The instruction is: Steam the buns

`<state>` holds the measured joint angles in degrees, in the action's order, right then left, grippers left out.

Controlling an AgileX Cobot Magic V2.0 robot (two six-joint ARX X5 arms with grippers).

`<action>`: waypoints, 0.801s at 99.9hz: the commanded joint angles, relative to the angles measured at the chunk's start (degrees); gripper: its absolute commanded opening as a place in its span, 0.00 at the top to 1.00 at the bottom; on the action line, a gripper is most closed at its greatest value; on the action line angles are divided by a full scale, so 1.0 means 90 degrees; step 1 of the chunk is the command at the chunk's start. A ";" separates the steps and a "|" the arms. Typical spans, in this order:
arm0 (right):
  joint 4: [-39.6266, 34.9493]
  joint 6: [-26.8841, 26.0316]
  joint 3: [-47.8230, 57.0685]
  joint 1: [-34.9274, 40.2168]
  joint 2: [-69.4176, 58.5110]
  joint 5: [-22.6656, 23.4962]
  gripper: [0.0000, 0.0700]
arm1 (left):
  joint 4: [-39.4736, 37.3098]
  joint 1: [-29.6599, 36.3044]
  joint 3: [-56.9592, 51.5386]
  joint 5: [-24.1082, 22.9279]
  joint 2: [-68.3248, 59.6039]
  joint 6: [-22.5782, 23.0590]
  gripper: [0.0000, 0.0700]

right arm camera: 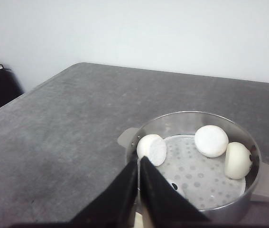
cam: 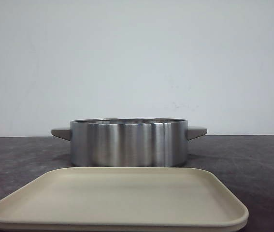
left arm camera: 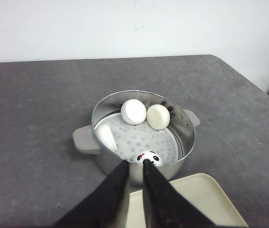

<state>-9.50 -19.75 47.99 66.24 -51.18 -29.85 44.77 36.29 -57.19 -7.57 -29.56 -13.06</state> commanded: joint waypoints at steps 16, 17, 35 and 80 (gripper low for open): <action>-0.0896 0.0396 0.0019 -0.0736 0.0665 0.0012 0.99 | -0.0073 0.0053 -0.0068 -0.0005 -0.0034 -0.0002 0.99; -0.0945 0.0478 0.0002 -0.0816 0.0709 0.0034 0.99 | -0.0073 0.0053 -0.0068 -0.0007 -0.0034 -0.0002 0.99; -0.1134 0.1656 -0.0619 -0.2705 0.1787 0.1035 0.99 | -0.0073 0.0053 -0.0068 -0.0007 -0.0034 -0.0002 0.99; -0.0226 0.1834 -0.3485 -0.6790 0.4571 0.2008 0.99 | -0.0073 0.0053 -0.0068 -0.0007 -0.0034 -0.0002 0.99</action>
<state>-11.75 -3.29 19.09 6.85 -11.44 -13.54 44.77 36.29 -57.19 -7.57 -29.56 -13.06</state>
